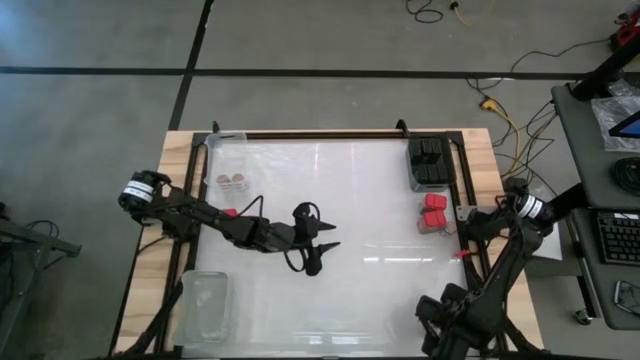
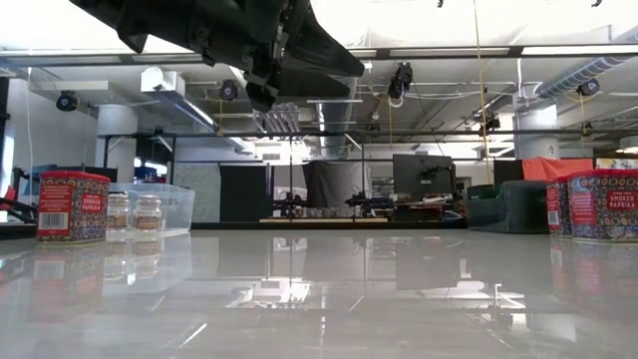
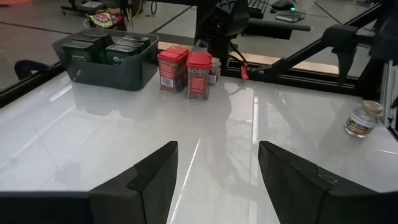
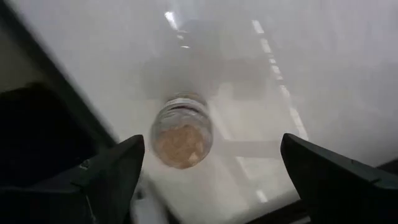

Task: Sort spices by type
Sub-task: Put the brown seasoning bottle into the transparent bin

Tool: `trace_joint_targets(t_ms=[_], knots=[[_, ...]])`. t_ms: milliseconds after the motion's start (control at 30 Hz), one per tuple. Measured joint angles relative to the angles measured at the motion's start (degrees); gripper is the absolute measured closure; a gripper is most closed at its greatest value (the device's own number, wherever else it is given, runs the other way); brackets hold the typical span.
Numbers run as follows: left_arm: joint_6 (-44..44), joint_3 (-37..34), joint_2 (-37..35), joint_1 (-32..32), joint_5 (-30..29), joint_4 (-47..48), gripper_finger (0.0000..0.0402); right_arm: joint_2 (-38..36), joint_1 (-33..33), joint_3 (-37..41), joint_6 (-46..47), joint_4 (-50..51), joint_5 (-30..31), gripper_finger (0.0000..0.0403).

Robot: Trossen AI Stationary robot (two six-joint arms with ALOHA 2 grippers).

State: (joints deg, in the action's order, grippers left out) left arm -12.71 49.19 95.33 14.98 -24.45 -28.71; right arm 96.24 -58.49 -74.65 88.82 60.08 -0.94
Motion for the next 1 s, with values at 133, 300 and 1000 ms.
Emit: trace_joint_targets(t_ms=[133,300,1000], knots=[[-0.2,0.0,0.0,0.0,0.0,0.0,0.0194,-0.5,-0.6,0.0,1.1,-2.0,0.7,0.0035],[-0.6,0.0,0.0,0.0,0.0,0.0,0.0194,0.3,-0.6,0.0,1.2,-4.8,0.9,0.0035],[-1.3,-0.1,0.0,0.0,0.0,-0.3,0.0194,3.4,-0.8,5.3,1.0,-14.3,-0.9,0.0035]])
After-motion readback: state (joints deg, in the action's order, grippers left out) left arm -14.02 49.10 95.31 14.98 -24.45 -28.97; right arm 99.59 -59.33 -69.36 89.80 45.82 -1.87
